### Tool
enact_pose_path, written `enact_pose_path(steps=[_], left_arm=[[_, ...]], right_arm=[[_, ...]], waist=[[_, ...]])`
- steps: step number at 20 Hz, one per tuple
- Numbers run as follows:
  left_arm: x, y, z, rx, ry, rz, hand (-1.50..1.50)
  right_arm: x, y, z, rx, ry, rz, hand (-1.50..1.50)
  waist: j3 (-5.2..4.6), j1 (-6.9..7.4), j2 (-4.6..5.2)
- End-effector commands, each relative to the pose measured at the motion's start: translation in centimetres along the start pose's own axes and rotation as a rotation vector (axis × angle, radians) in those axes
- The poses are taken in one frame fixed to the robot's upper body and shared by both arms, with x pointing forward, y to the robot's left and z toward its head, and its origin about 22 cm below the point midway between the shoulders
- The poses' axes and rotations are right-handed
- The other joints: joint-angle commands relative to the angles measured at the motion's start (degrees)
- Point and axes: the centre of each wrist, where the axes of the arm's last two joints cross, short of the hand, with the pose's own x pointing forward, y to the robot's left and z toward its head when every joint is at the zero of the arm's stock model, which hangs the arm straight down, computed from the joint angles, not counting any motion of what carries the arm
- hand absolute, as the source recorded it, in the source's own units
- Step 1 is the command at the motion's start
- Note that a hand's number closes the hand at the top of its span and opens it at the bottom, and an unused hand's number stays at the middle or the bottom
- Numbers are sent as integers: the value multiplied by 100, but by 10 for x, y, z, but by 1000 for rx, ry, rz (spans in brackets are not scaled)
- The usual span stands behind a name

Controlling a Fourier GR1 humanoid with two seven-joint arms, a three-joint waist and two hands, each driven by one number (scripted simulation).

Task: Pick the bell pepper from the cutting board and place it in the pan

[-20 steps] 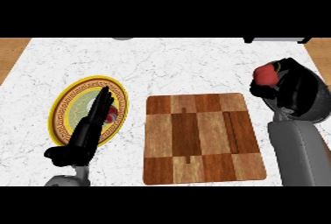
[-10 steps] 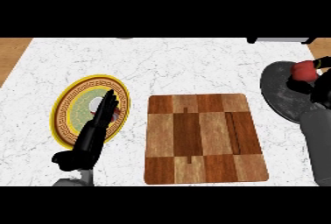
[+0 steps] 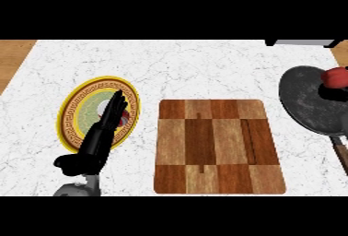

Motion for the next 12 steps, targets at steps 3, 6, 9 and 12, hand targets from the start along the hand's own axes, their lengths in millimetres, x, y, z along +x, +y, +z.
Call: enact_pose_path(steps=[3,6,9,12], left_arm=[[-5,-1,10,-21,2,-5,0],[3,12,-2,0,-24,3,0],[-8,-17,2,-23,7,11,0],[-6,-13,0,-25,-12,2,0]], right_arm=[[-13,-3,-10,358,88,72,-150],[-22,-1,-7,429,80,-76,-150],[-13,4,-6,377,36,-111,-150],[-1,5,-7,233,11,-259,-150]], waist=[[14,164,45],[19,52,38],[22,82,58],[29,68,58]])
